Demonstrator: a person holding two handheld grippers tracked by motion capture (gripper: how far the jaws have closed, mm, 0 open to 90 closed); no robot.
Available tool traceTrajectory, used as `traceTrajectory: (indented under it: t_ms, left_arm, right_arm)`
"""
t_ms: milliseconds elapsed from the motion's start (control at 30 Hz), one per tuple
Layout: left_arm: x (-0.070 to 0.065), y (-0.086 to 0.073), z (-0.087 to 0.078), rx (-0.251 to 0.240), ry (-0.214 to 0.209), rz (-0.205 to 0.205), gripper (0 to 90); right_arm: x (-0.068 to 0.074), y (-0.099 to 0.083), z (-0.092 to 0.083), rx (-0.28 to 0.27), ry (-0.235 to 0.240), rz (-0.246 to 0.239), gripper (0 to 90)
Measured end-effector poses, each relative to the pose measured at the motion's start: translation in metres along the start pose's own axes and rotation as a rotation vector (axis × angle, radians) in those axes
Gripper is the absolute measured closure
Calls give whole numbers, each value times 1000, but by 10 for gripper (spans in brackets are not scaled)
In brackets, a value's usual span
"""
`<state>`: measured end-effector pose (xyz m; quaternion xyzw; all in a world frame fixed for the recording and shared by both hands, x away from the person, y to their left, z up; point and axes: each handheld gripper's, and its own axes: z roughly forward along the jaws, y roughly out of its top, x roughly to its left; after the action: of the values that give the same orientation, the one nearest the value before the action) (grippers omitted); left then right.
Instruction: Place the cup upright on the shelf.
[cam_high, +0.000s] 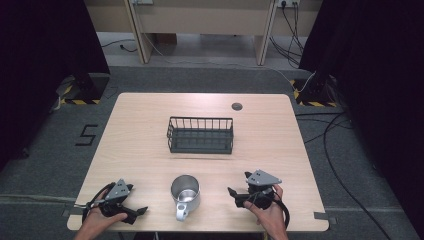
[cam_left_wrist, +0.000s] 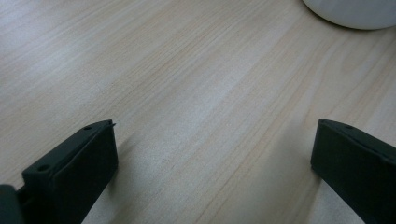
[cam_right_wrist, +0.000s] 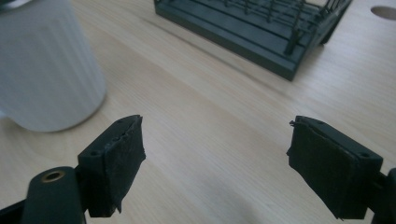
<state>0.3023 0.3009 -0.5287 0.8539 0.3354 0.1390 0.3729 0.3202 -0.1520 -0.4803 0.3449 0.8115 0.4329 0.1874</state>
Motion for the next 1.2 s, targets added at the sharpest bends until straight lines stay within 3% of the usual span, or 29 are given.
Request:
traceTrajectory:
  t_ms: [233, 267, 467, 1200]
  left_arm:
    - [0, 0, 0, 0, 0, 0, 0]
    - [0, 0, 0, 0, 0, 0, 0]
    - [0, 0, 0, 0, 0, 0, 0]
    - [0, 0, 0, 0, 0, 0, 0]
  right_arm:
    - [26, 17, -7, -42, 78, -80, 182]
    - [35, 21, -8, -44, 114, -109, 182]
    - [53, 30, -8, -70, 172, -141, 189]
    - [76, 41, 23, -100, 278, -187, 154]
